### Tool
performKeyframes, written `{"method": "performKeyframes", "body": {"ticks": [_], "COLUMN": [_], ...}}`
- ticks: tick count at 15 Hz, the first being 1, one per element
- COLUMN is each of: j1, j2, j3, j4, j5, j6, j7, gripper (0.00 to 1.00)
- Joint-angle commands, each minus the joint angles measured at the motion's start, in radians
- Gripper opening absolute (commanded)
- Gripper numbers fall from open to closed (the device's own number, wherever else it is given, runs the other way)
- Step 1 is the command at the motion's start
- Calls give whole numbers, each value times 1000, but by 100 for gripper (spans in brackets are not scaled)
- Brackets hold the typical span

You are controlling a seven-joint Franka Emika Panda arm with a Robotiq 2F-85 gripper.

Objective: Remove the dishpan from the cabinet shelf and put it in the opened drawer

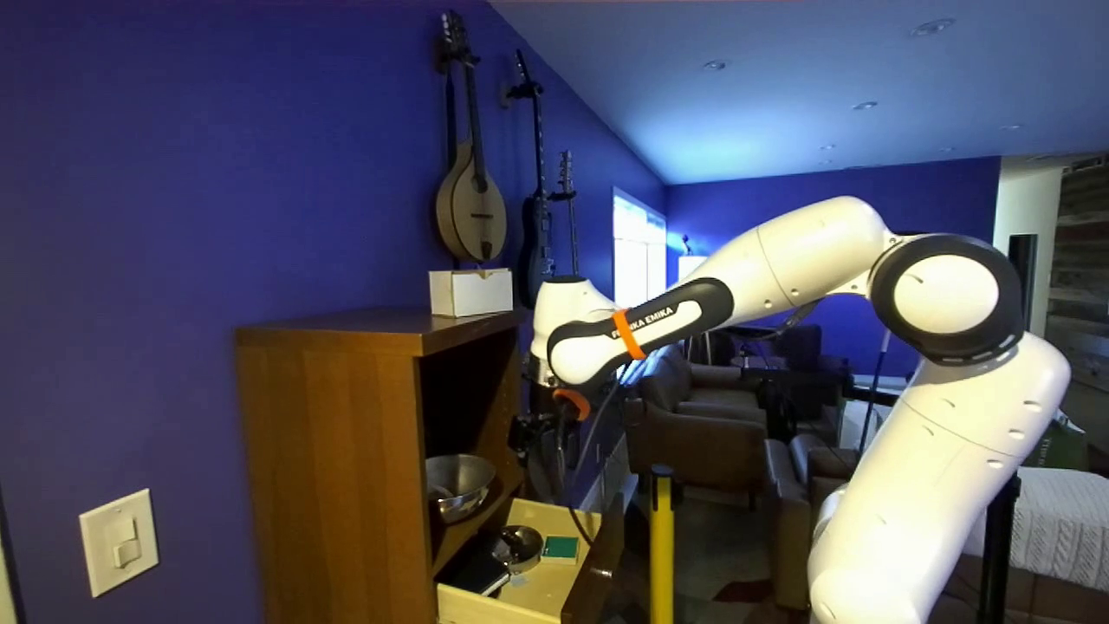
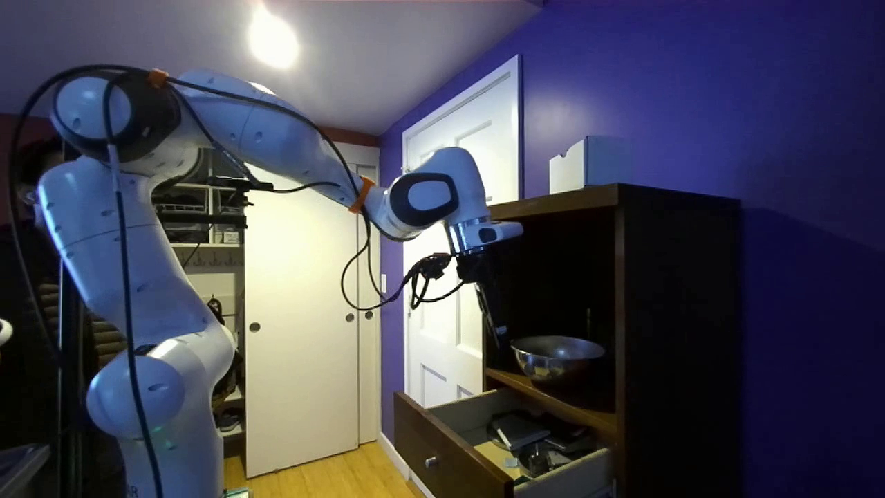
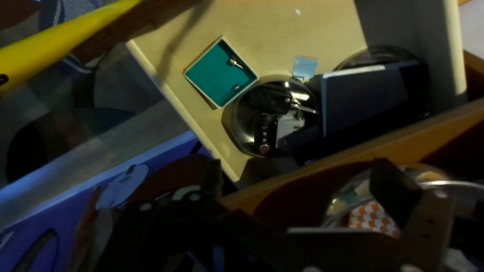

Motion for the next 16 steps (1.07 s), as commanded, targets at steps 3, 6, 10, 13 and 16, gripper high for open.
{"method": "performKeyframes", "body": {"ticks": [3, 6, 10, 13, 16], "j1": [8, 6, 7, 32, 40], "j2": [169, 166, 180, 160, 125], "j3": [-18, -64, -85, -102, -111], "j4": [146, 75, 80, 33, -31], "j5": [91, 182, 213, 391, 513], "j6": [-53, -19, -25, 120, 244], "j7": [203, 229, 214, 200, 169], "gripper": [100, 100, 100, 100, 100]}}
